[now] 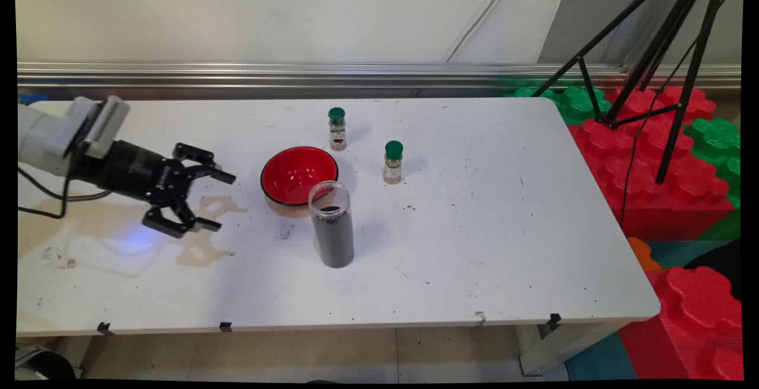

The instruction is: Pick up the black seasoning powder from the table

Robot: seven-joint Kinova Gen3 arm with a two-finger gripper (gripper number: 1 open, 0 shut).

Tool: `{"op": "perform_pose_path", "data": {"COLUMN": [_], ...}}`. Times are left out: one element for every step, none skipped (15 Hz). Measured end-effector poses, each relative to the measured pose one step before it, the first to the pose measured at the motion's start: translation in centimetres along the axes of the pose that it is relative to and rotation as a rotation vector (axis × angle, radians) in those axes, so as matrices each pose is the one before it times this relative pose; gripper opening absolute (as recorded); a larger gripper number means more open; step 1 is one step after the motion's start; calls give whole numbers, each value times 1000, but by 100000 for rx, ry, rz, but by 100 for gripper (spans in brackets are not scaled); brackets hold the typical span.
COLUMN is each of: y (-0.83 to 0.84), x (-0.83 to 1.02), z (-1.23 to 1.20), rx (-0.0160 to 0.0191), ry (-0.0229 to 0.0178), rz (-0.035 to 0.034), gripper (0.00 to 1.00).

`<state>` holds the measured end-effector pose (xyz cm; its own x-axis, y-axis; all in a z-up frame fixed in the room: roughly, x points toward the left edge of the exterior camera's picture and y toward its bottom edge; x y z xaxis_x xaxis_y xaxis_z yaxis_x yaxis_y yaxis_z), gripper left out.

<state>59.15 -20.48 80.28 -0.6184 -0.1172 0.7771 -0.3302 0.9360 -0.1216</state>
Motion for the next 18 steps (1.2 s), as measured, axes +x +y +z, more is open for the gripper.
{"op": "perform_pose_path", "data": {"y": [13, -10, 11, 29, 48, 17, 25, -1, -2, -21, -21, -11, -7, 0, 3, -17, -27, -40], "x": [252, 304, 215, 342, 371, 302, 329, 293, 211, 206, 164, 105, 77, 68, 27, 7, -5, -31], "z": [776, 900, 577, 798, 785, 640, 714, 683, 550, 624, 575, 464, 509, 481, 387, 433, 420, 358], "rx": [-9, 23, -9, -80, -81, -61, -44, -35, 9, 50, 26, 25, 5, -39, -35, 30, 69, 102], "ry": [869, 1049, 722, 1060, 1062, 851, 952, 849, 631, 638, 538, 394, 347, 319, 173, 164, 132, 97], "rz": [-282, -182, -37, -98, -39, -71, -12, -18, -88, -80, -80, -87, -163, -104, -53, -101, -145, -261], "gripper": [100, 100, 100, 100, 100, 100, 100, 100, 100, 100, 100, 100, 100, 100, 100, 100, 100, 100]}}
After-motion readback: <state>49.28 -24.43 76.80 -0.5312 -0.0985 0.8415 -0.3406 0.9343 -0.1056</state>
